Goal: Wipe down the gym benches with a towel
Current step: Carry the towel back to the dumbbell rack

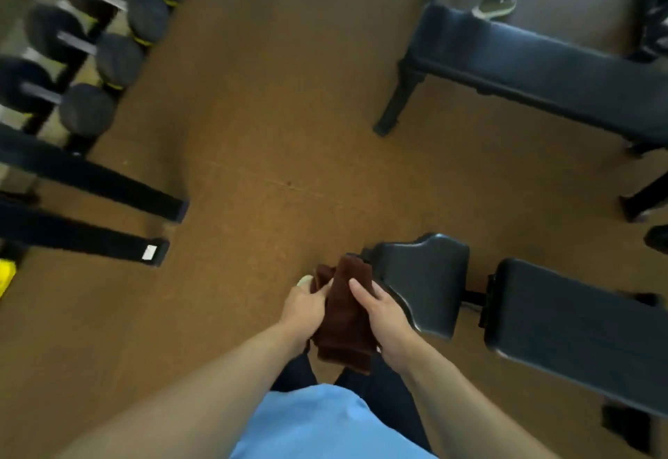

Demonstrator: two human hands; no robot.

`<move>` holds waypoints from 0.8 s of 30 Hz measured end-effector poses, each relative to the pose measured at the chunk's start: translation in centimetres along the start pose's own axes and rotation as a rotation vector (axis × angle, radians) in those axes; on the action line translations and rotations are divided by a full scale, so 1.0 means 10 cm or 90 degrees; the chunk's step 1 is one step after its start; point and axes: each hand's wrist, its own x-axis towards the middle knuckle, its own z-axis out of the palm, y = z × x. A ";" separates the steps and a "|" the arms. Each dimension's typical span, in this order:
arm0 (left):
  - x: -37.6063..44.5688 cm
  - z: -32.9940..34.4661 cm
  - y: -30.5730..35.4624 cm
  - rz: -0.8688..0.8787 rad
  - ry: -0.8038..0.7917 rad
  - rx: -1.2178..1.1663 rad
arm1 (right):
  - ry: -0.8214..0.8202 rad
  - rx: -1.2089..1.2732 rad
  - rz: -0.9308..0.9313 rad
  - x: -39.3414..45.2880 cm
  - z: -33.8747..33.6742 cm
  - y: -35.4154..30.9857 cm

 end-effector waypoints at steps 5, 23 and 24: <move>-0.57 -0.20 -0.15 0.092 0.167 -0.087 | -0.045 -0.241 -0.078 -0.21 -0.02 -0.23; -1.87 -1.84 -2.53 -0.055 0.545 -0.657 | -0.318 -0.875 -0.170 -0.57 1.79 0.38; -1.91 -1.96 -2.70 -0.066 0.564 -0.679 | -0.319 -0.896 -0.186 -0.62 2.00 0.50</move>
